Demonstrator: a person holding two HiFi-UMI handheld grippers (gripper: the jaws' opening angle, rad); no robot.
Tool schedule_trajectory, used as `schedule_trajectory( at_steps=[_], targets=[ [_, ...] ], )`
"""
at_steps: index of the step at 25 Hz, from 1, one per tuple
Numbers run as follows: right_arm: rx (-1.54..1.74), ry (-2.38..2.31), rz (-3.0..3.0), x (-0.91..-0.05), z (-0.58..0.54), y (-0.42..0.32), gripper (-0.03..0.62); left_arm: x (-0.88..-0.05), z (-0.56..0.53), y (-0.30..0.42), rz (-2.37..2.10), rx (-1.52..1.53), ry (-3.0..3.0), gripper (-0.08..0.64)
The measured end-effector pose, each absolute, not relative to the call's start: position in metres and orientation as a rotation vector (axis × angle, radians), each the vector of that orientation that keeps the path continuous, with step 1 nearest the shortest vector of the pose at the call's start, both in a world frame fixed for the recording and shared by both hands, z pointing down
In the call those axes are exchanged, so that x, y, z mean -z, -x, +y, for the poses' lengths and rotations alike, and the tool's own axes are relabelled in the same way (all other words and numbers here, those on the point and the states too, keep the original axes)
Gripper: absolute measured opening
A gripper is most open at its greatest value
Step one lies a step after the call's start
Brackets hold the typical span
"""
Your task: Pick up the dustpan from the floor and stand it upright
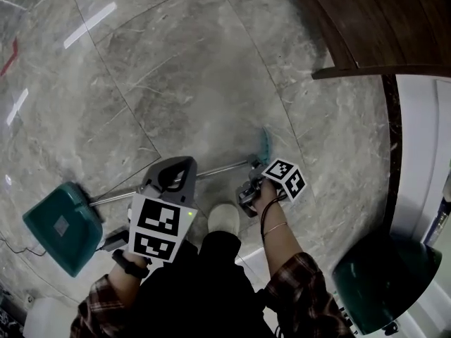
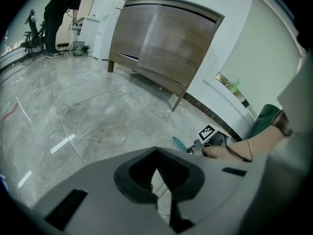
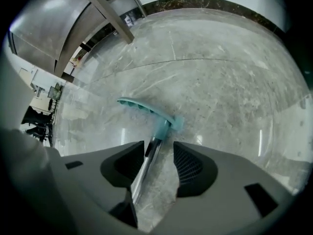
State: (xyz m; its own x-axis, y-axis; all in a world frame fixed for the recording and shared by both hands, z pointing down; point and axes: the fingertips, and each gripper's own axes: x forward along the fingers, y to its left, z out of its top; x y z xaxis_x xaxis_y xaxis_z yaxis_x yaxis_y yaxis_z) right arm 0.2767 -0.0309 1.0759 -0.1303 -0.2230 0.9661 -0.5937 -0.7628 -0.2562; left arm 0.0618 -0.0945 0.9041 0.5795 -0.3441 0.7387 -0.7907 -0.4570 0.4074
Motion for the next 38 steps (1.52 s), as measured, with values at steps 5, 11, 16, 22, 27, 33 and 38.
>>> schedule_trajectory(
  at_steps=[5, 11, 16, 22, 27, 33, 38],
  targets=[
    [-1.907, -1.955, -0.734, -1.084, -0.032, -0.279, 0.179, -0.900, -0.098, -0.054, -0.917, -0.723, -2.054, 0.001],
    [-1.972, -2.015, -0.721, -1.082, -0.023, -0.282, 0.107, -0.904, -0.092, -0.040, -0.945, -0.720, -2.014, 0.001],
    [-2.080, -2.146, -0.706, -1.055, -0.032, -0.286, 0.084, -0.891, -0.087, -0.038, -0.948, -0.715, -1.986, 0.000],
    [-2.081, -2.253, -0.807, -0.979, -0.057, -0.292, 0.078, -0.843, -0.086, -0.043, -0.940, -0.699, -1.981, 0.001],
    [-2.005, -2.325, -0.889, -0.898, -0.069, -0.296, 0.078, -0.782, -0.080, -0.046, -0.927, -0.686, -1.995, 0.000],
    [-1.927, -2.374, -0.982, -0.793, -0.075, -0.285, 0.078, -0.694, -0.067, -0.035, -0.936, -0.684, -2.027, 0.000],
    [-1.831, -2.382, -1.099, -0.698, -0.081, -0.274, 0.080, -0.615, -0.061, -0.019, -0.970, -0.658, -2.044, 0.001]
  ],
)
